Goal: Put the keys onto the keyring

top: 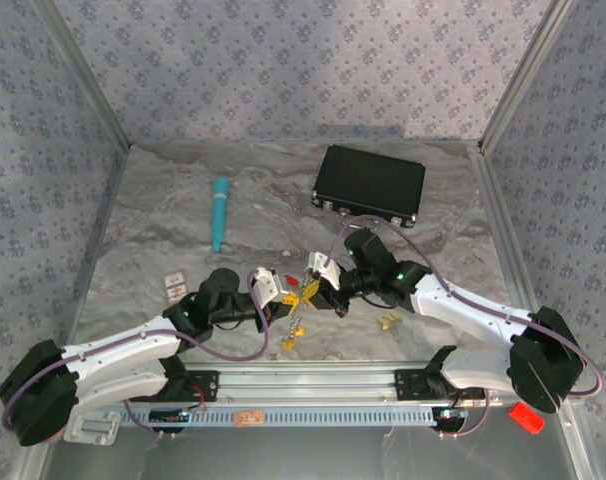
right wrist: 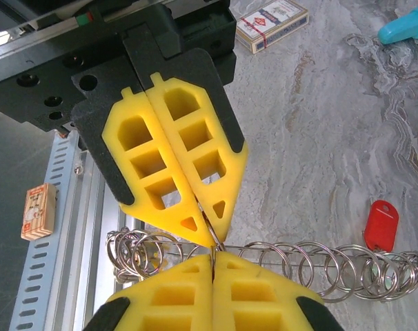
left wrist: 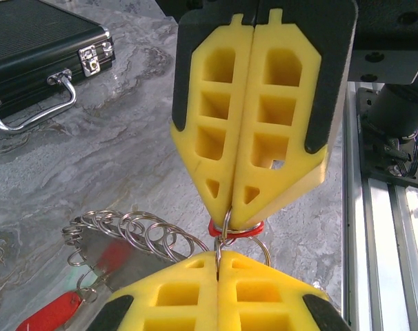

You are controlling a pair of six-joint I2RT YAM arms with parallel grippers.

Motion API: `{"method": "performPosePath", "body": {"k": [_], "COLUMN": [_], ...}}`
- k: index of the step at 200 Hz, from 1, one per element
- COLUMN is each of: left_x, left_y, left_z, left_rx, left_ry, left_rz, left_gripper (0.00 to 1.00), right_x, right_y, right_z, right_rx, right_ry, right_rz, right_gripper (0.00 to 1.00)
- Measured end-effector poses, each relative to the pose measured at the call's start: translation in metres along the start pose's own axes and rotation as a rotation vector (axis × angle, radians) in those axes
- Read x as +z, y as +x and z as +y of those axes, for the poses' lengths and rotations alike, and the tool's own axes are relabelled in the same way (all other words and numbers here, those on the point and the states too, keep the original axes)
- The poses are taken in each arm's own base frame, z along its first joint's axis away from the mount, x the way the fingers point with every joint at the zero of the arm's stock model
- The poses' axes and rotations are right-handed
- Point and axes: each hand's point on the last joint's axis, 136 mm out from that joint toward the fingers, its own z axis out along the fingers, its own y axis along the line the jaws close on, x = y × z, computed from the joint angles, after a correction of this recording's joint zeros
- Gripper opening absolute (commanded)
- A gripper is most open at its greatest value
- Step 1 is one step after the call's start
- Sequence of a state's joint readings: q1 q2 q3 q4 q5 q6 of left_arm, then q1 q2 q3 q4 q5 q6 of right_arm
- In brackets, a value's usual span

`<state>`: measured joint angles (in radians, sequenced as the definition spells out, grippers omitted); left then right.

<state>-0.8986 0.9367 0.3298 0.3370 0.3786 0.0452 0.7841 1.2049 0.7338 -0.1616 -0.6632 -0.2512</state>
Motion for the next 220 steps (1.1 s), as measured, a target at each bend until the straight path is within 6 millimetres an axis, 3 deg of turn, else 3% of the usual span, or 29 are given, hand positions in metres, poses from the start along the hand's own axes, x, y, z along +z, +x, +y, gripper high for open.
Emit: {"method": "performPosePath", "body": {"k": [153,220], "left_x": [-0.001,-0.001], "left_y": [0.004,0.005], "left_z": [0.011,0.013], "left_rx": [0.038,0.057], "left_ry": [-0.063,-0.075], "left_rz": [0.019,0.025], "left_gripper": [0.00,0.00], "right_x": [0.008,0.009], "right_y": [0.008,0.016], "right_z": [-0.019,-0.039], "right_rx": [0.285,0.393], "right_ry": [0.049,0.150], "right_rz": [0.025,0.049], "right_gripper": [0.00,0.00]}}
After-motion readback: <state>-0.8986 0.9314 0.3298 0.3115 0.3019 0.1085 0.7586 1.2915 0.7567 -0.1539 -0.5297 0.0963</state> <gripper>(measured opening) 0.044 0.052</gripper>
